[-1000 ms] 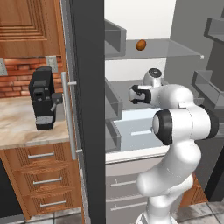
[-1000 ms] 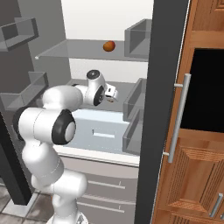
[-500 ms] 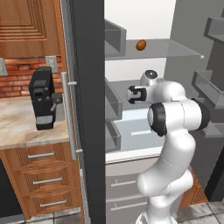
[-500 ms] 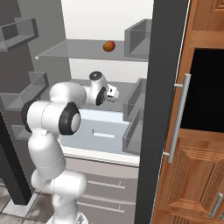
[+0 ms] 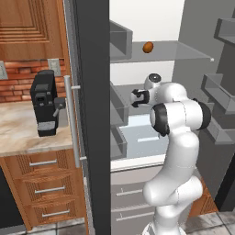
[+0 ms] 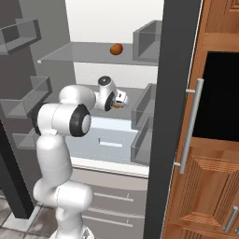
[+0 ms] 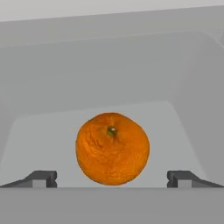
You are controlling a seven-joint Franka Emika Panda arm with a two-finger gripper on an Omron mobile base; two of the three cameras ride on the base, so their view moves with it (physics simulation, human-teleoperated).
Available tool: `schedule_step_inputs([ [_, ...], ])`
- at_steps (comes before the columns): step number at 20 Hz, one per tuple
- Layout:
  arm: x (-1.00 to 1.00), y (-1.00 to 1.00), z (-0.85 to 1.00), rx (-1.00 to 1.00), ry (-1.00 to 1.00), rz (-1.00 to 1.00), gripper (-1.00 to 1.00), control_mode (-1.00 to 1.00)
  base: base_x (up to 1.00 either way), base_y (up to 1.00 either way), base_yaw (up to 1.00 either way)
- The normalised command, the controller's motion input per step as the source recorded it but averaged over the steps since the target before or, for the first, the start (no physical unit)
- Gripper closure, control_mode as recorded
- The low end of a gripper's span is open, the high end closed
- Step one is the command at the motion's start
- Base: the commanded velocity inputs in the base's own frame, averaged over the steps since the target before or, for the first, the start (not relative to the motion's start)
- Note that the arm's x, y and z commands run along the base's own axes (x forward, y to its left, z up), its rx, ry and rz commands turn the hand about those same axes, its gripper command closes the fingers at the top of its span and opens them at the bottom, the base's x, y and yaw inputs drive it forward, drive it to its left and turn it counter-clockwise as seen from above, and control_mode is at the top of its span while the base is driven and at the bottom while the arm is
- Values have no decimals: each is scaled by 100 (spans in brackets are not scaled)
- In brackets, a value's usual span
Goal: Pick the mango and tangerine from the fridge and place them inside the tupperware on the counter.
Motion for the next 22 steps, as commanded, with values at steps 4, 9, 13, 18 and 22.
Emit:
schedule_step_inputs([
  [4, 33, 0, -8, 0, 0, 0, -100, -100, 0, 0, 0],
  [9, 25, -6, -11, 0, 0, 0, -100, -100, 0, 0, 0],
  [13, 7, -1, -21, 0, 0, 0, -100, -100, 0, 0, 0],
  [18, 0, 0, -33, 0, 1, 0, -100, -100, 0, 0, 0],
  [22, -16, 0, -47, 0, 7, 0, -100, -100, 0, 0, 0],
])
